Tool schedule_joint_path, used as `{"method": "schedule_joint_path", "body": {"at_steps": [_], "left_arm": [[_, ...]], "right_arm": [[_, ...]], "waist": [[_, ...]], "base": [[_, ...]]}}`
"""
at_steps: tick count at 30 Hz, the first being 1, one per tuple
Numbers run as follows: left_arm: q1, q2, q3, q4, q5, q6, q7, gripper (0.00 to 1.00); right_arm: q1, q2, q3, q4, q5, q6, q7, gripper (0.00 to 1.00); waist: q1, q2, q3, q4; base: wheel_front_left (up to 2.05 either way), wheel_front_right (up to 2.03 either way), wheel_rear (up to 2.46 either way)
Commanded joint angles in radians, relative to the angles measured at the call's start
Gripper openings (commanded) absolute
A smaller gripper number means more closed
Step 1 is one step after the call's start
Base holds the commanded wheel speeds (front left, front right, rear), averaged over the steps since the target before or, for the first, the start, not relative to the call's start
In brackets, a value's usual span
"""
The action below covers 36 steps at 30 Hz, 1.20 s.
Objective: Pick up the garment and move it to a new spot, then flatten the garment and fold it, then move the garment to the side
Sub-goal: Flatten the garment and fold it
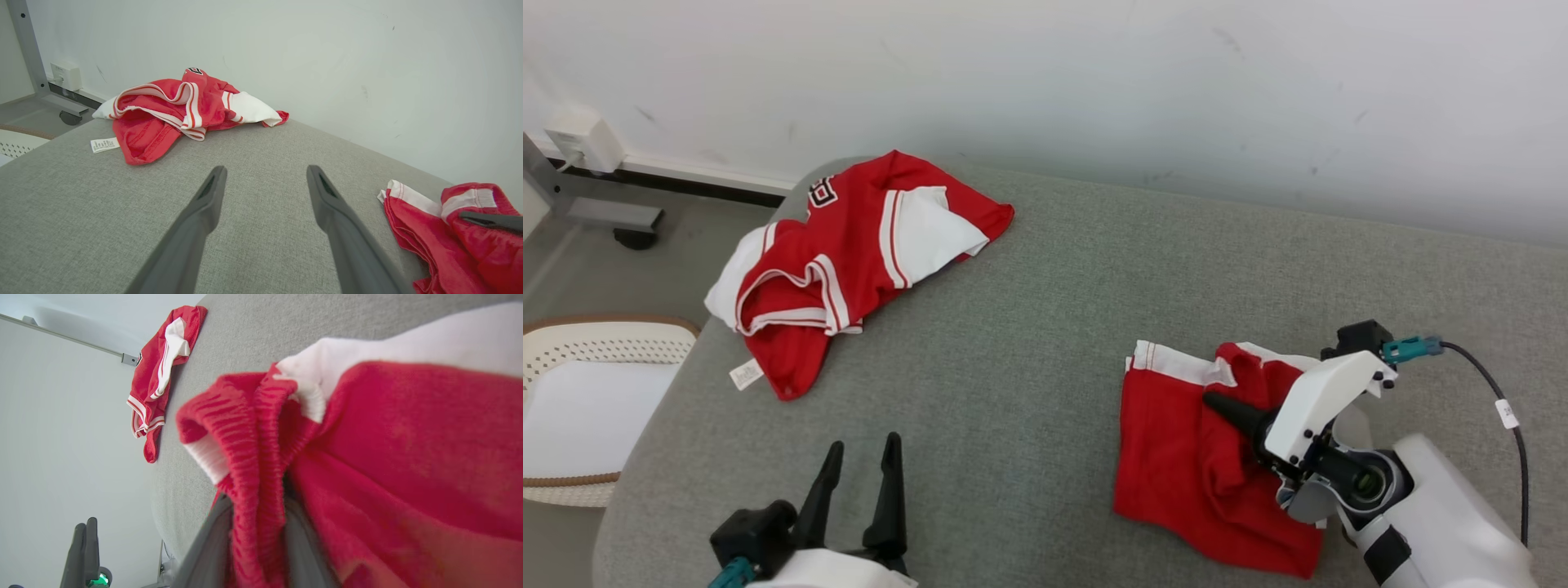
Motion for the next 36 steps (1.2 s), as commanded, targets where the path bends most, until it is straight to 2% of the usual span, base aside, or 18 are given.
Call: {"method": "schedule_joint_path", "body": {"at_steps": [1,7,12,19,22,27,29,36], "left_arm": [[-0.009,0.004,0.000,0.004,-0.002,0.004,0.000,1.00],[-0.004,0.004,0.005,0.007,0.007,0.008,0.000,1.00],[0.006,0.004,0.015,0.009,0.019,-0.001,0.000,1.00],[0.006,0.004,0.040,-0.002,0.036,-0.010,0.000,1.00],[0.004,0.004,0.047,-0.014,0.046,-0.014,0.000,1.00],[0.006,0.004,0.062,-0.044,0.059,-0.017,0.000,1.00],[0.006,0.004,0.073,-0.057,0.065,-0.020,0.000,1.00],[-0.002,0.004,0.112,-0.081,0.097,-0.024,0.000,1.00]], "right_arm": [[-0.019,-0.002,0.040,0.021,0.036,0.001,-0.021,1.00],[-0.024,-0.003,0.137,-0.007,0.124,0.001,-0.060,1.00],[0.010,-0.002,0.204,-0.085,0.220,0.001,-0.077,1.00],[0.051,-0.018,0.174,-0.257,0.295,0.001,-0.155,1.00],[0.077,-0.067,0.163,-0.366,0.254,0.001,-0.231,1.00],[0.138,-0.181,0.160,-0.532,0.122,0.001,-0.416,1.00],[0.165,-0.226,0.162,-0.561,0.043,0.001,-0.501,1.00],[0.254,-0.304,0.123,-0.609,-0.188,0.001,-0.748,1.00]], "waist": [[0.0000,0.0000,-0.001,-0.001],[0.0000,0.0000,-0.010,-0.022],[0.0000,0.0000,-0.027,-0.066],[0.0000,0.0000,-0.043,-0.144],[0.0000,0.0000,-0.045,-0.172],[0.0000,0.0000,-0.050,-0.216],[0.0000,0.0000,-0.052,-0.235],[0.0000,0.0000,-0.058,-0.286]], "base": [[0.00,0.00,0.00],[0.00,0.00,0.00],[0.00,0.00,0.00],[0.00,0.00,0.00],[0.00,0.00,0.00],[0.00,0.00,0.00],[0.00,0.00,0.00],[0.00,0.00,0.00]]}}
